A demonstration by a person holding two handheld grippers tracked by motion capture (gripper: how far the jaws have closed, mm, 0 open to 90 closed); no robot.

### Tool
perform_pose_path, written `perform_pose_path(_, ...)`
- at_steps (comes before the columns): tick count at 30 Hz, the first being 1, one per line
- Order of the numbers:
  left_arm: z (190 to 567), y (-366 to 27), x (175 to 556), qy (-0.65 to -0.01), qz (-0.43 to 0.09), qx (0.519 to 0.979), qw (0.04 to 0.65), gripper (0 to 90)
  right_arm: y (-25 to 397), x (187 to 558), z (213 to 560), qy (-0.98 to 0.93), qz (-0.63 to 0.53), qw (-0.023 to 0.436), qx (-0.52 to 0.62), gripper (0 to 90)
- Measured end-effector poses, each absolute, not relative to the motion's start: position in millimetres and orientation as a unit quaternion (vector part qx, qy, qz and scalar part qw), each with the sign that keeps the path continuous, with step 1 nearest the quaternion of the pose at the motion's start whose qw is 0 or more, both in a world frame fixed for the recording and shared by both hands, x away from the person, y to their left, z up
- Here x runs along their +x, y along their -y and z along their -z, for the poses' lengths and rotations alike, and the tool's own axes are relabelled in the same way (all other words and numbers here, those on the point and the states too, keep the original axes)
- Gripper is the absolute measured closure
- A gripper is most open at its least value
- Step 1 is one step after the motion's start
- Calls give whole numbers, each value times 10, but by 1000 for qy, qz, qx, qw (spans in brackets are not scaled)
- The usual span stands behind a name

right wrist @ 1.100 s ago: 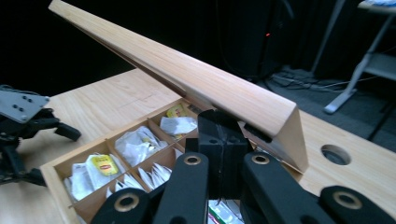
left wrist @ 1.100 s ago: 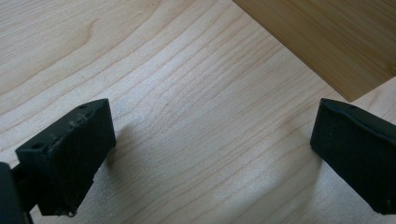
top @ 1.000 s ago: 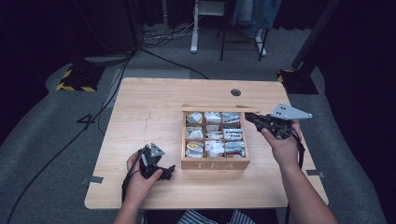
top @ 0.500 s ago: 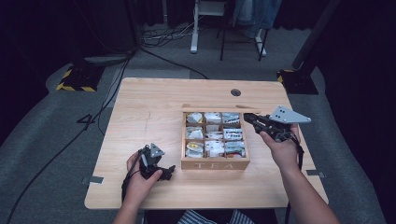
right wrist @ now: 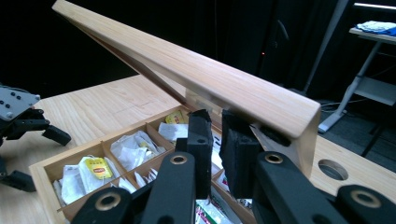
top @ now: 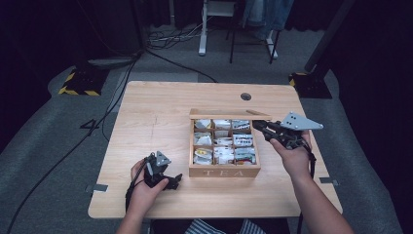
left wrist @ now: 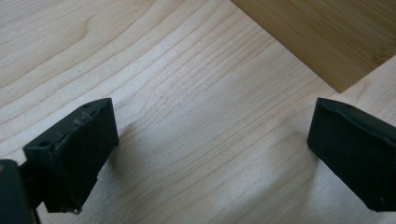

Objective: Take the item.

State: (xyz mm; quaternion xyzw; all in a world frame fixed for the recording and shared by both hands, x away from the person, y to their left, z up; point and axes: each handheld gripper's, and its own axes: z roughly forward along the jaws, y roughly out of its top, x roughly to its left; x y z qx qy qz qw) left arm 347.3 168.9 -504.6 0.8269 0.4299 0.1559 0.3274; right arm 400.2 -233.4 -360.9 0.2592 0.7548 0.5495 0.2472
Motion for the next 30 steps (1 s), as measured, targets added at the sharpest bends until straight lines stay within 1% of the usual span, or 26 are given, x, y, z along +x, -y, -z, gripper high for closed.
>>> perform_pose_path(2,5028,-1704,3456,-437,-156,824,326,100,2329,3993,3616,-756,-547,253,256,819)
perform_pose_path(4,4985,-1740,3444,-447,-150,823,318,188,2323,3990,3612,-756,-546,255,256,808)
perform_pose_path(6,4917,-1788,3444,-452,-140,826,307,189,2324,3990,3613,-756,-547,253,255,807)
perform_pose_path(8,4793,-1847,3450,-460,-138,821,309,222,2333,3993,3612,-756,-550,244,258,807)
perform_pose_path(12,4529,-1861,3428,-456,-144,816,324,227,2349,4006,3608,-754,-556,236,258,807)
perform_pose_path(15,4400,-1792,3411,-435,-145,831,316,217,2343,4012,3612,-755,-555,237,256,807)
perform_pose_path(19,4361,-1693,3394,-418,-131,839,321,212,2336,4014,3620,-756,-554,236,256,807)
perform_pose_path(24,4291,-1624,3398,-403,-135,848,318,214,2330,4012,3629,-759,-552,232,255,805)
perform_pose_path(27,4179,-1528,3404,-386,-144,855,315,215,2327,4015,3633,-760,-552,229,256,805)
perform_pose_path(30,4024,-1398,3406,-365,-142,858,332,219,2330,4021,3633,-759,-554,228,256,806)
